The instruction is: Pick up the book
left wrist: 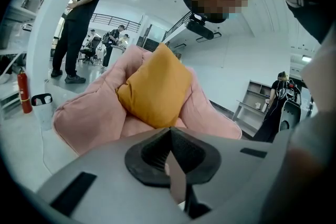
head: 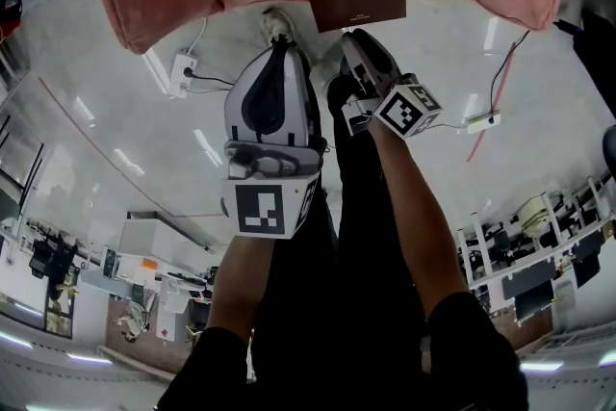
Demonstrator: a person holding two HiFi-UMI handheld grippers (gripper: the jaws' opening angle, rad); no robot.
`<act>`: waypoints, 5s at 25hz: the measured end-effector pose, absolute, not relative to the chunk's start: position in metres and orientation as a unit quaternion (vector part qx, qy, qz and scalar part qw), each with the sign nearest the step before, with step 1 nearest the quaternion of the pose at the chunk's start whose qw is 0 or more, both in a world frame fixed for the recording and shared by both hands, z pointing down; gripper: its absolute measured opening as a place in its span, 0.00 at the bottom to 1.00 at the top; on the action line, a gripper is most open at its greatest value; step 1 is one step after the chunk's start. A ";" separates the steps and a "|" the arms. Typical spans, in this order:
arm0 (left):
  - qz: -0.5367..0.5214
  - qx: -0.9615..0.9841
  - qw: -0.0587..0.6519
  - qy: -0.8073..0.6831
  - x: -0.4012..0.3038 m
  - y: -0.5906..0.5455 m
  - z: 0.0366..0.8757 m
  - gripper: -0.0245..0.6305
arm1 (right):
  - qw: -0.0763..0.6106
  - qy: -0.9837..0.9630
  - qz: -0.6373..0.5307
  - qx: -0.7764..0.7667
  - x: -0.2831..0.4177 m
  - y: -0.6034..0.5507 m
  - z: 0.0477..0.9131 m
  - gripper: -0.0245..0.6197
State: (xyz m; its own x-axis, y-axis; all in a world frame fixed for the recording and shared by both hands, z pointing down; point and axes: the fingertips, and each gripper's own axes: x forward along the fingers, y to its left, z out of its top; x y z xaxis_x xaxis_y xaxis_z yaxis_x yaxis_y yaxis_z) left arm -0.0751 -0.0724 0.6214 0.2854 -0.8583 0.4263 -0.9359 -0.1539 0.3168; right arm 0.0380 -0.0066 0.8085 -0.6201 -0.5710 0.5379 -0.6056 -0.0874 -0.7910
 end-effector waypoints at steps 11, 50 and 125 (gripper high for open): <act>0.080 0.755 0.272 -0.591 -0.079 -0.080 0.632 0.05 | -0.027 -0.640 0.643 0.419 0.038 -0.020 0.837 0.45; 0.061 0.747 0.266 -0.606 -0.083 -0.069 0.603 0.05 | 0.113 -0.743 0.448 0.485 0.039 -0.069 0.726 0.28; 0.008 0.818 0.161 -0.553 -0.021 -0.040 0.248 0.05 | 0.205 -0.784 0.256 0.528 0.094 -0.041 0.355 0.26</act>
